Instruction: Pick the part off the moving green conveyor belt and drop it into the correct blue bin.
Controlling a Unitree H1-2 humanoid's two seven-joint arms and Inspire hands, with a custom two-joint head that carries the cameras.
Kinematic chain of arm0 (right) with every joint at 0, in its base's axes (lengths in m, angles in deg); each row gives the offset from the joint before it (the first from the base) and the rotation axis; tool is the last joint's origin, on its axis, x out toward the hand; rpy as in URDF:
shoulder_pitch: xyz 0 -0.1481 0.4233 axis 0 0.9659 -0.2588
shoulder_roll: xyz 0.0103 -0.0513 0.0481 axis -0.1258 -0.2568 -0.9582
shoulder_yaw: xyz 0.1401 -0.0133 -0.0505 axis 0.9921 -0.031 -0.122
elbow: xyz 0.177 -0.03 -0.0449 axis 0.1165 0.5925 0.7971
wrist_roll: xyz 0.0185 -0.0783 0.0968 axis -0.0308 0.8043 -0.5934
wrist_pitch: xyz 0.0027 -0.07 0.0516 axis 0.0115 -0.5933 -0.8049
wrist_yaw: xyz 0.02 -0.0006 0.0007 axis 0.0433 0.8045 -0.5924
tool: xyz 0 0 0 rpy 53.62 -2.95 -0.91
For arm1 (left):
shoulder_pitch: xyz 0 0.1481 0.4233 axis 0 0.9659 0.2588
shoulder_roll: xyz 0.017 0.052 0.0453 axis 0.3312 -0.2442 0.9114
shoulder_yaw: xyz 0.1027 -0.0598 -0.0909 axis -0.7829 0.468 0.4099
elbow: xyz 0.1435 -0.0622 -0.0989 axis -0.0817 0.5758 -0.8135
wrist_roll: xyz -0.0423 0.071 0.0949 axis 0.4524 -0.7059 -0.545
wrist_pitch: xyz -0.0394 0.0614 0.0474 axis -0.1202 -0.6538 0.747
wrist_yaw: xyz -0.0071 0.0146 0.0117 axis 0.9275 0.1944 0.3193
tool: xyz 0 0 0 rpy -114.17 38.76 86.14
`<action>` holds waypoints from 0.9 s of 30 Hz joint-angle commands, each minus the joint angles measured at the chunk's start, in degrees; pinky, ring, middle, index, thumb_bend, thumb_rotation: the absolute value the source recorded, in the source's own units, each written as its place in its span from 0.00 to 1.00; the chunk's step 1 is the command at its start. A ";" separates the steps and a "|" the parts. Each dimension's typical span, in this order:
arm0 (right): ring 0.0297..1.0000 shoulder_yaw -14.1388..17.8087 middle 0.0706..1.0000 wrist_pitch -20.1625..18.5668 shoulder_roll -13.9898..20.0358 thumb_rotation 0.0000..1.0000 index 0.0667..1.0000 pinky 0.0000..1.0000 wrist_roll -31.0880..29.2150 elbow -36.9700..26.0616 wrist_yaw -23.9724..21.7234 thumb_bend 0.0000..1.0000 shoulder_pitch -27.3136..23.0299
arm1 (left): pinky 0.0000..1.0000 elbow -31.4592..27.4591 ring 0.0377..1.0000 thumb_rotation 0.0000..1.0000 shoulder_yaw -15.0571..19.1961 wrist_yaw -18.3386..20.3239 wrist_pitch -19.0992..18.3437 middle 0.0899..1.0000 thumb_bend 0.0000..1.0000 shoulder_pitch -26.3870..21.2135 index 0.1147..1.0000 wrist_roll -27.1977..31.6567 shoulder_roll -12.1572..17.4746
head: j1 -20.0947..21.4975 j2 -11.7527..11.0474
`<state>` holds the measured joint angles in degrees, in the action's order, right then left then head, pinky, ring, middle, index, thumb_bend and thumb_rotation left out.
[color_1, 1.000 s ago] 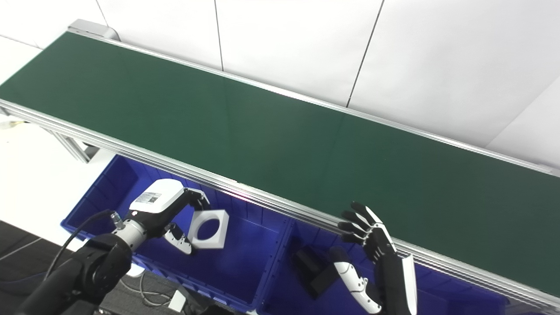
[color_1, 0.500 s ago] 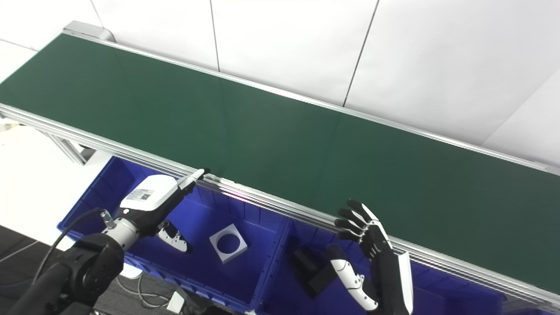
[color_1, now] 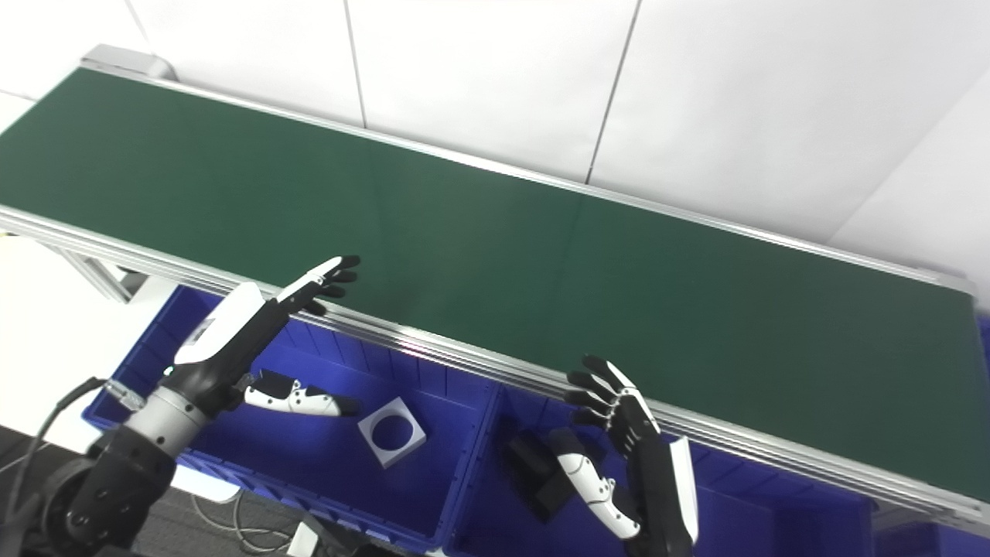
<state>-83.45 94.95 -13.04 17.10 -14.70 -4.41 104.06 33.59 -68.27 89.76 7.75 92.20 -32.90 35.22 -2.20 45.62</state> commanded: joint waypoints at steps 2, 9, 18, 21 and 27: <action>0.72 -0.27 0.76 4.11 -0.71 0.56 0.82 0.65 -0.15 0.34 0.84 0.51 -0.54 | 0.69 -1.92 0.77 0.88 -1.90 0.11 2.06 0.81 0.68 0.33 0.84 6.00 -2.05 | 2.65 -0.78; 0.74 -0.10 0.77 7.71 -0.87 0.60 0.83 0.67 -0.61 5.72 1.29 0.53 -1.65 | 0.72 10.64 0.77 0.92 -7.33 0.56 8.38 0.80 0.73 -0.32 0.82 12.73 -7.20 | 7.24 -3.88; 0.79 -0.65 0.81 11.47 -1.58 0.74 0.85 0.70 0.55 11.56 2.77 0.57 -2.66 | 0.76 31.38 0.79 0.95 -8.50 0.94 21.07 0.82 0.67 -6.57 0.83 17.95 -10.48 | 10.88 -8.53; 0.80 -0.68 0.82 11.84 -2.10 0.77 0.86 0.71 0.27 12.75 2.93 0.58 -2.85 | 0.75 35.95 0.79 0.95 -8.13 1.90 23.56 0.81 0.68 -7.70 0.83 20.23 -10.32 | 11.85 -9.80; 0.82 -0.46 0.84 12.95 -3.45 0.79 0.87 0.74 -0.02 15.56 3.73 0.55 -3.25 | 0.75 43.50 0.77 0.86 -5.51 5.89 25.35 0.79 0.69 -8.97 0.79 27.26 -10.33 | 13.80 -12.57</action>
<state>-83.79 104.18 -15.55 17.45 1.32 -1.25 101.56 77.42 -74.68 94.28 30.36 84.00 -7.23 24.71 11.60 33.05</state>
